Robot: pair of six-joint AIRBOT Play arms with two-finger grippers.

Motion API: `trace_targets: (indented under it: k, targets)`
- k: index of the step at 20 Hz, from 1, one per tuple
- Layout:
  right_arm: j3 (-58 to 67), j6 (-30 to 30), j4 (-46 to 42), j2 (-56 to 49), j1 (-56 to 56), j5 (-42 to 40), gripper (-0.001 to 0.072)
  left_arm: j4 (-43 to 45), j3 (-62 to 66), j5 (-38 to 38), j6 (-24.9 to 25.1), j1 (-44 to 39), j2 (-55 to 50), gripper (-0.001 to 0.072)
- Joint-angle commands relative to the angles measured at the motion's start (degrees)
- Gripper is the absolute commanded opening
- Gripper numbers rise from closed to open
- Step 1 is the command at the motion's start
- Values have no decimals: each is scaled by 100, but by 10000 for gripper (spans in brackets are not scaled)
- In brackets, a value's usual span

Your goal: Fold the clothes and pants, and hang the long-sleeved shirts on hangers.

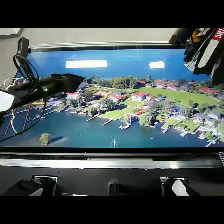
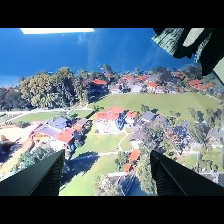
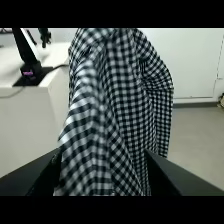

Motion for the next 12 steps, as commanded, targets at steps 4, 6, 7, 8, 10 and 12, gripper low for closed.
trace_targets:
  k: [4,6,7,8,10,12]
  targets:
    - [-4,-501,2962,715,-4,-1663,605,393,2,9,-24,13,4,602]
    - [-9,-1956,5436,315,-2,-1513,604,621,2,7,-31,46,4,602]
    - [-9,-2533,6439,37,4,-1119,603,638,2,4,-120,87,4,602]
    - [-9,-2938,7077,-280,127,-579,596,640,2,-15,-258,140,4,602]
    - [-140,-3394,7138,-861,793,533,499,643,2,-216,-391,289,4,600]
    - [-879,-3670,6878,-909,1572,474,480,767,2,-699,-522,501,7,594]
